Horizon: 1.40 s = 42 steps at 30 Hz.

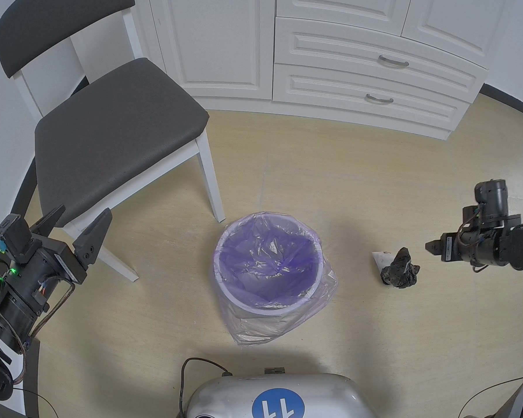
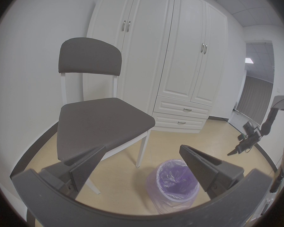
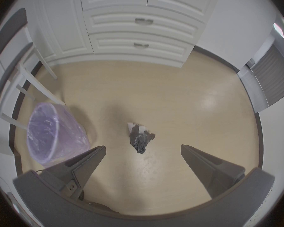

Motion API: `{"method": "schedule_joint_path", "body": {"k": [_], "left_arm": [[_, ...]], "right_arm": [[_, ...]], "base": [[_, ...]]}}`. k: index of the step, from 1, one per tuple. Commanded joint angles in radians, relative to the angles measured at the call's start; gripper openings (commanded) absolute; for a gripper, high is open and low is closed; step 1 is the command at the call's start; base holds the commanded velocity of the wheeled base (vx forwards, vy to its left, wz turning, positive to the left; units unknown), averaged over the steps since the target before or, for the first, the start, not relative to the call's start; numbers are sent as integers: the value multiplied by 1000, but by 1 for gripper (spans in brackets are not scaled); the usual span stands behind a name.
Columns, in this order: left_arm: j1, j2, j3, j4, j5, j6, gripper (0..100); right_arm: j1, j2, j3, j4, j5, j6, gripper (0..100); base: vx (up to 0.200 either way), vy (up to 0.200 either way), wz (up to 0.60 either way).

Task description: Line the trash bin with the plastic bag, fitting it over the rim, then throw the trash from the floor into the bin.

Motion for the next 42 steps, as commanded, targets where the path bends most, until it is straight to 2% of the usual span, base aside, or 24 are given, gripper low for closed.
{"method": "schedule_joint_path", "body": {"k": [1,10,14,18,19,22,27,32,42], "left_arm": [[0,-3,1,0,0,0,100],[0,7,2,-2,-2,0,100],[0,9,2,0,-3,0,100],[2,9,4,0,-3,1,100],[2,9,5,0,-3,1,100],[2,7,13,-2,-5,4,100],[2,7,13,-2,-5,15,100],[2,3,16,0,-5,15,100],[2,1,16,0,-5,15,100]], "right_arm": [[-12,272,-15,-86,21,3,100],[-10,539,-80,-261,37,12,100],[-12,663,-141,-366,53,66,100],[-16,721,-205,-383,53,115,100],[-16,750,-248,-388,49,153,100],[-16,769,-279,-402,47,187,100],[-19,815,-311,-434,47,192,100],[-32,833,-316,-524,53,218,100],[-33,836,-317,-518,52,213,100]], "base": [[0,0,0],[0,0,0],[0,0,0],[0,0,0],[0,0,0],[0,0,0],[0,0,0],[0,0,0],[0,0,0]]}}
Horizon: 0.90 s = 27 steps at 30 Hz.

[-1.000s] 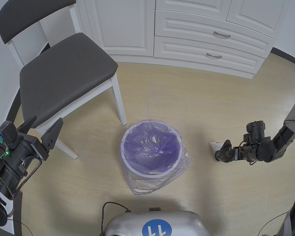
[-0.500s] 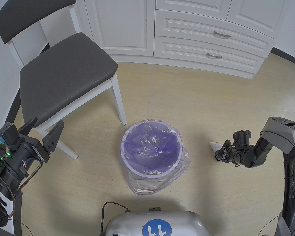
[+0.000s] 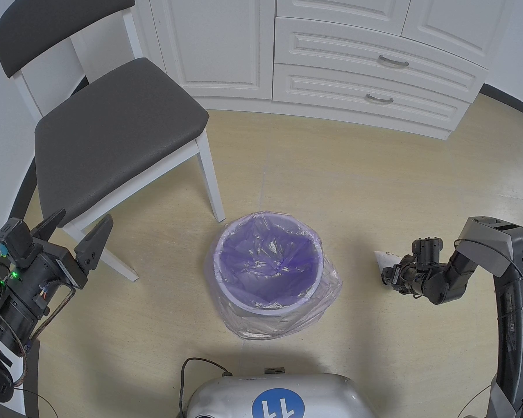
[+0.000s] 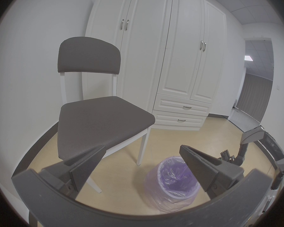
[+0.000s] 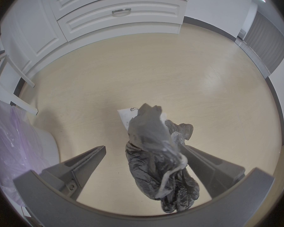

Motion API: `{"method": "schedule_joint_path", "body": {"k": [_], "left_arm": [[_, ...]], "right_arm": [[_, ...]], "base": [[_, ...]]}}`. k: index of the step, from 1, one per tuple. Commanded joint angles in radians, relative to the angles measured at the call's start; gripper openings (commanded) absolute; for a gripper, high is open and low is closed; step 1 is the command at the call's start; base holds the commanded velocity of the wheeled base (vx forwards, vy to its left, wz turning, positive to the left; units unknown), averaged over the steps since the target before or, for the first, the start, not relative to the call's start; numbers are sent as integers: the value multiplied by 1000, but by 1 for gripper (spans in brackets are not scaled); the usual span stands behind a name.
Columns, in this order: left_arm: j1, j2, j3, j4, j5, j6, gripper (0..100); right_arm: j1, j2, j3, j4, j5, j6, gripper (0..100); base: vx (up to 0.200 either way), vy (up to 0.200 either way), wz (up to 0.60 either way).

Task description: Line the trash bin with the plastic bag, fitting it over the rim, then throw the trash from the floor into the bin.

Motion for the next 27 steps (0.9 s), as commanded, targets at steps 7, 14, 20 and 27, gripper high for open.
{"method": "schedule_joint_path", "body": {"k": [7,14,20,27], "left_arm": [[0,6,5,-1,1,-1,100],[0,-2,5,-1,1,1,100],[0,-26,11,-1,1,54,100],[-5,-28,9,-1,1,56,100]], "right_arm": [[0,4,3,3,-1,-2,0],[11,-101,67,-9,-2,-28,0],[60,-532,299,15,1,-123,0],[192,-903,437,158,-28,-204,0]], "base": [[0,0,0],[0,0,0],[0,0,0],[0,0,0]]}}
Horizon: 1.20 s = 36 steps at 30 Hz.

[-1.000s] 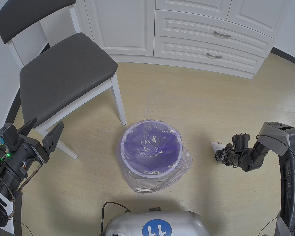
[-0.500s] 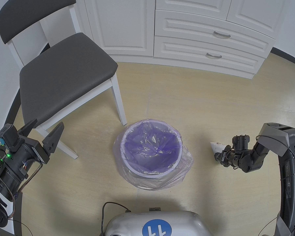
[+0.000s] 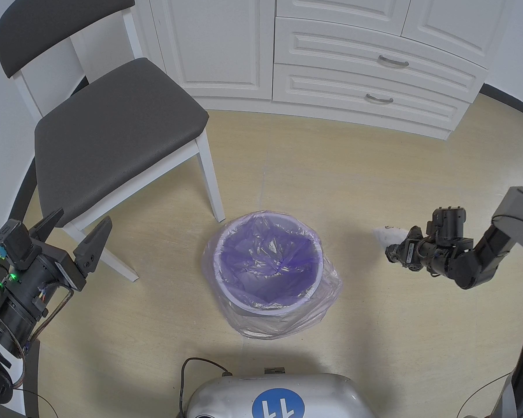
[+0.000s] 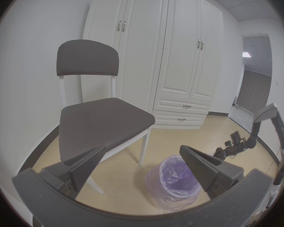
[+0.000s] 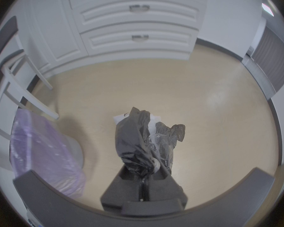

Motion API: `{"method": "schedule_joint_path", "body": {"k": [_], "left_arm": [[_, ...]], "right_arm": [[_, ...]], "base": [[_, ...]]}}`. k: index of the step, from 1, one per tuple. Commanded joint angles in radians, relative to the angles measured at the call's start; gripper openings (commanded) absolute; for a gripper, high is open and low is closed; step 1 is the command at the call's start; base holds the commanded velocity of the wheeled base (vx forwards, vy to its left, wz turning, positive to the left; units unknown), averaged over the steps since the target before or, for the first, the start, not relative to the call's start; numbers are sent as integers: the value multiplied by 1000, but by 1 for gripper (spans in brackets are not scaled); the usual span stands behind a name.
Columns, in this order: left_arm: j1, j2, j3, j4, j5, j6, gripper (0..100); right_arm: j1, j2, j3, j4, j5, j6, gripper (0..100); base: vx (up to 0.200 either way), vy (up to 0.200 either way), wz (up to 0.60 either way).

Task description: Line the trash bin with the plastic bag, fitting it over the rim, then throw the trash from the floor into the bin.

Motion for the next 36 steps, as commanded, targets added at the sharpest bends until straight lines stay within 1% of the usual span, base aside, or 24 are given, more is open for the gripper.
{"method": "schedule_joint_path", "body": {"k": [1,4,5,7,11,12,13,14,16,19,20,21,22,27,28,29,30,31,32,33,34,36], "left_arm": [[-4,-17,2,-1,0,21,100],[-4,-29,0,-1,0,21,100],[-4,-32,0,-1,0,23,100],[-4,-37,-1,1,0,23,100],[-4,-40,-4,1,2,23,100],[-4,-43,-4,1,0,23,100],[-4,-45,-4,1,0,23,100],[-4,-49,-8,1,0,23,100],[-4,-54,-9,1,2,23,100],[-4,-66,-11,2,0,23,100],[-4,-69,-11,2,2,24,100],[-4,-69,-12,2,2,24,100],[-4,-71,-14,1,2,24,100],[-4,-77,-17,2,2,24,100],[-4,-77,-17,2,2,24,100],[-4,-78,-18,1,2,24,100],[-4,-78,-18,1,2,24,100],[-4,-78,-18,1,2,24,100],[-4,-83,-20,1,2,32,100],[-4,-83,-20,1,2,32,100],[-4,-84,-20,1,0,41,100],[-4,-87,-20,1,0,44,100]], "right_arm": [[172,-577,218,153,-25,-93,0],[254,-676,221,225,-31,-89,0],[266,-688,221,235,-32,-89,0],[339,-737,209,274,-48,-66,0],[493,-792,180,288,-95,26,0],[525,-794,172,292,-108,41,0],[534,-794,171,294,-111,47,0],[589,-788,157,307,-129,76,0],[639,-778,137,330,-132,121,0],[698,-745,74,407,-132,228,0],[712,-731,46,444,-131,268,0],[714,-729,42,449,-131,273,0],[728,-692,-10,512,-126,346,0],[728,-542,-173,620,-112,547,0],[726,-537,-179,623,-112,555,0],[721,-485,-244,662,-100,628,0],[720,-458,-277,694,-91,668,0],[720,-458,-277,694,-91,668,0],[717,-404,-343,763,-65,736,0],[717,-404,-343,763,-65,736,0],[717,-347,-395,812,-43,791,0],[715,-291,-435,838,-31,831,0]], "base": [[0,0,0],[0,0,0],[0,0,0],[0,0,0],[0,0,0],[0,0,0],[0,0,0],[0,0,0],[0,0,0],[0,0,0],[0,0,0],[0,0,0],[0,0,0],[0,0,0],[0,0,0],[0,0,0],[0,0,0],[0,0,0],[0,0,0],[0,0,0],[0,0,0],[0,0,0]]}}
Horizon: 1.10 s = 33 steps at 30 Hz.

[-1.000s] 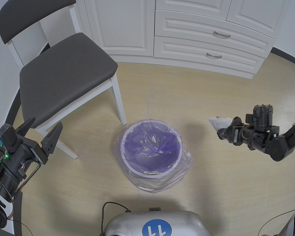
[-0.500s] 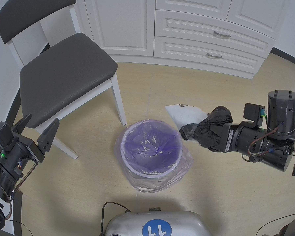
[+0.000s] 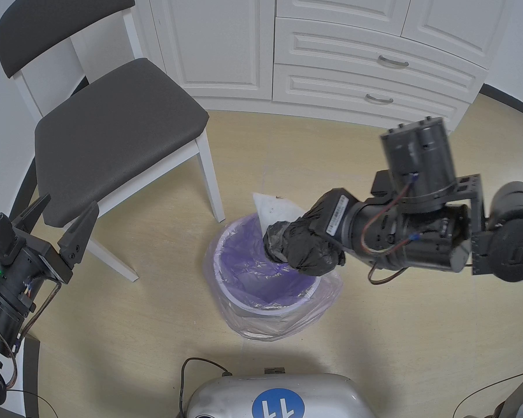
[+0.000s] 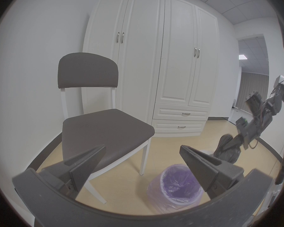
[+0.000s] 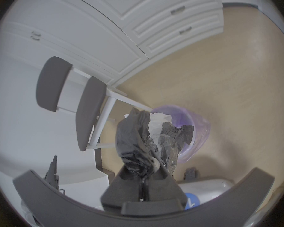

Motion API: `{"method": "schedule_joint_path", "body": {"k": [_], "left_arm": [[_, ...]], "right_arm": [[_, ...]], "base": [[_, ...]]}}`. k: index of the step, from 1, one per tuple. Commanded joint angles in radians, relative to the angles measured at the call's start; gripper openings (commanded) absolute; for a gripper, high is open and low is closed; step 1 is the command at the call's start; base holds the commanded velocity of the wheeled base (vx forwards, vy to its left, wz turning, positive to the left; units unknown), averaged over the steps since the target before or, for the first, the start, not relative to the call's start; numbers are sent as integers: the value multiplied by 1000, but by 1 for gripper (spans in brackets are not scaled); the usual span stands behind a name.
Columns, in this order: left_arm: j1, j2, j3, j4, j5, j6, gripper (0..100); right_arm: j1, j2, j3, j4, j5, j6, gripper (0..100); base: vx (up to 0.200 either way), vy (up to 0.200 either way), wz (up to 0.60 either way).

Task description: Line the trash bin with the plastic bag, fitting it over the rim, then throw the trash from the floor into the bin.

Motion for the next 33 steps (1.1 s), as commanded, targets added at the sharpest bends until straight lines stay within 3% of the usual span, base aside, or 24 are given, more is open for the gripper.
{"method": "schedule_joint_path", "body": {"k": [1,15,20,25,33], "left_arm": [[0,-13,-3,1,-1,13,100],[2,-18,-18,-1,1,16,100],[3,-24,-20,1,1,16,100],[5,-27,-23,1,1,16,100],[5,-28,-23,1,1,16,100]], "right_arm": [[-4,231,-154,95,41,107,0],[-53,475,-268,80,41,204,0],[-79,546,-289,-29,31,262,0],[-96,557,-265,-109,27,267,0],[-96,607,-277,-112,27,264,0]], "base": [[0,0,0],[0,0,0],[0,0,0],[0,0,0],[0,0,0]]}}
